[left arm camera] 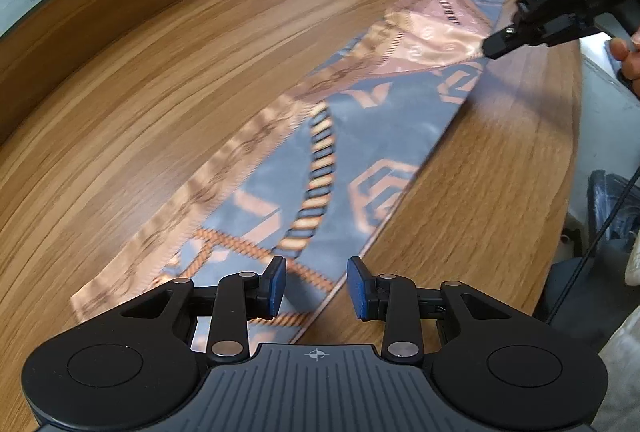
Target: Fold clothes
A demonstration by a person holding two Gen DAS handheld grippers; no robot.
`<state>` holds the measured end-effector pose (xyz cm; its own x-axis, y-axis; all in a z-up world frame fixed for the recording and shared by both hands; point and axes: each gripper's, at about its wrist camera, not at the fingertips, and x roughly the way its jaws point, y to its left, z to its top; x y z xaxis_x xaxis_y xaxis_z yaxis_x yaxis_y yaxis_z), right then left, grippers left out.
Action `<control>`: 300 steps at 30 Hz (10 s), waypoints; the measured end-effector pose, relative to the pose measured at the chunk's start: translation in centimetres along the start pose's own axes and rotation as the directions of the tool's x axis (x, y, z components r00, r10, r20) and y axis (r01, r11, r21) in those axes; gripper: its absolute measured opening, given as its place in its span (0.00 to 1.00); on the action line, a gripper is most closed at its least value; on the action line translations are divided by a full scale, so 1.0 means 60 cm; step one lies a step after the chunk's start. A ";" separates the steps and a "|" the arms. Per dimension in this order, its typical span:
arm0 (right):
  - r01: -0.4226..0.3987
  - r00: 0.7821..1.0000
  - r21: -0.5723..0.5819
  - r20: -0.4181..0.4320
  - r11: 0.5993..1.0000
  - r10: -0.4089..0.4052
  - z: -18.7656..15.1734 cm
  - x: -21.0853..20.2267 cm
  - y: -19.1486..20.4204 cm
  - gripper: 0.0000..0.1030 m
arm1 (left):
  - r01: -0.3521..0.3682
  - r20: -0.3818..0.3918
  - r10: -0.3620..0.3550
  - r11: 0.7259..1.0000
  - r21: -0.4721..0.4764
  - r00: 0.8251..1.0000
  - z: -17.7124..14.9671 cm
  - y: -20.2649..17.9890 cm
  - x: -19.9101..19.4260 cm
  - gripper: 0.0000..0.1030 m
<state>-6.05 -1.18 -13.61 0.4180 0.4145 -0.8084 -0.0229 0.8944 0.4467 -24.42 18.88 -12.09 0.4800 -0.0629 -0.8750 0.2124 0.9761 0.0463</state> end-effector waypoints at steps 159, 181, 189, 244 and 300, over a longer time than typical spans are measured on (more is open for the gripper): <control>0.104 0.981 -0.420 -0.105 0.901 -0.163 0.231 -0.010 -0.158 0.21 | -0.057 0.017 0.062 0.977 -0.204 0.998 0.246 -0.016 0.147 0.04; 0.126 0.982 -0.415 -0.075 0.901 -0.171 0.217 -0.038 -0.175 0.24 | -0.133 0.055 0.157 0.943 -0.306 0.986 0.245 -0.015 0.139 0.07; 0.034 0.992 -0.492 -0.092 0.870 -0.091 0.219 -0.022 -0.112 0.27 | -0.162 0.071 0.207 0.902 -0.401 0.976 0.208 -0.005 0.087 0.24; -0.046 0.976 -0.677 -0.188 0.734 -0.112 0.082 0.100 0.113 0.29 | 0.018 0.032 -0.015 0.997 -0.081 0.999 0.132 0.096 0.064 0.03; -0.019 0.979 -0.736 -0.151 0.677 -0.137 0.013 0.084 0.177 0.30 | -0.364 -0.152 0.361 0.644 -0.672 0.920 -0.166 0.209 -0.123 0.38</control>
<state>-3.49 10.25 -12.63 0.2752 0.3090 -0.9104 -0.6917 0.7213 0.0357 -33.77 33.65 -9.84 0.3891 0.3264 -0.8614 -0.6102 0.7919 0.0245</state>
